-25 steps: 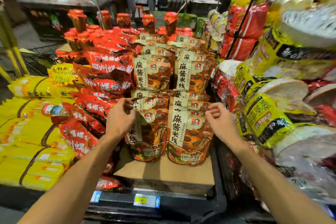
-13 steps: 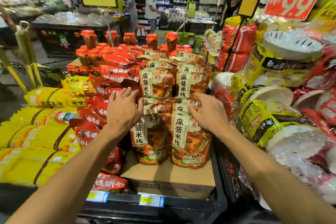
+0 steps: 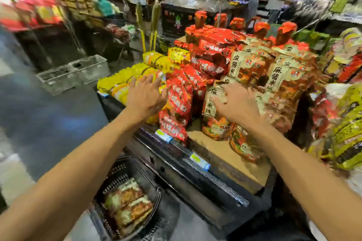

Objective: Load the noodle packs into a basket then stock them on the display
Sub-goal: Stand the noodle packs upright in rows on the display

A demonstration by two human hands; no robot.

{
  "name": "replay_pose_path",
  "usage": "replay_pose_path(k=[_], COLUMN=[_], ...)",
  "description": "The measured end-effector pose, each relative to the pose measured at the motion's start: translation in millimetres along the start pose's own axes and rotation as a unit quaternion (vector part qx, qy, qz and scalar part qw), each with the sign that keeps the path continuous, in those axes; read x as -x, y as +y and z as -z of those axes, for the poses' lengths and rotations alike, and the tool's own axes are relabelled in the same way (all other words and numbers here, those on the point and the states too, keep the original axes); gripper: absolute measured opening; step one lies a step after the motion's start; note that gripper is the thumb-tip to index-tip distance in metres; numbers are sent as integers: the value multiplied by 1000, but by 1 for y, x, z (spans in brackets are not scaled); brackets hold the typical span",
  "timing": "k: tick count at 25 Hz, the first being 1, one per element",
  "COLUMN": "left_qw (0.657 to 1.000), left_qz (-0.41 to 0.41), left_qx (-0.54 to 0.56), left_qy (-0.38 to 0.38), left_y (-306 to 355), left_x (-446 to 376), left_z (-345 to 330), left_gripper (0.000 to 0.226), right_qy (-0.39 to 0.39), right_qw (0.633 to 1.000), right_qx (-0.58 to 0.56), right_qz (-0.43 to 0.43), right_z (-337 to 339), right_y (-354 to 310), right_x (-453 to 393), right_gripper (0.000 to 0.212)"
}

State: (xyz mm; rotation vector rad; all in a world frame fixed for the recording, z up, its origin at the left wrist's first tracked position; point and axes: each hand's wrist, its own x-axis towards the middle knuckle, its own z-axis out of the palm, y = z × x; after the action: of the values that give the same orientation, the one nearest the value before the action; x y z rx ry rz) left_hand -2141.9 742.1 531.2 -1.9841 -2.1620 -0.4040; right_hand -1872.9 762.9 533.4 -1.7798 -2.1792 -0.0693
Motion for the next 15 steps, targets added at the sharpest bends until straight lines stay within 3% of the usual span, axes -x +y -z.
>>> replay_pose_path(k=[8, 15], left_qw=[992, 987], left_qz=[113, 149], left_qx=[-47, -51], left_qy=[-23, -37], left_y=[-152, -286], left_x=[104, 168], left_z=[27, 21], left_gripper=[45, 54], right_qy=[-17, -89], right_qw=[991, 984], right_qx=[-35, -19], right_qz=[125, 152], right_z=[-33, -97], right_y=[-143, -272], right_x=[24, 66], right_gripper=[61, 69])
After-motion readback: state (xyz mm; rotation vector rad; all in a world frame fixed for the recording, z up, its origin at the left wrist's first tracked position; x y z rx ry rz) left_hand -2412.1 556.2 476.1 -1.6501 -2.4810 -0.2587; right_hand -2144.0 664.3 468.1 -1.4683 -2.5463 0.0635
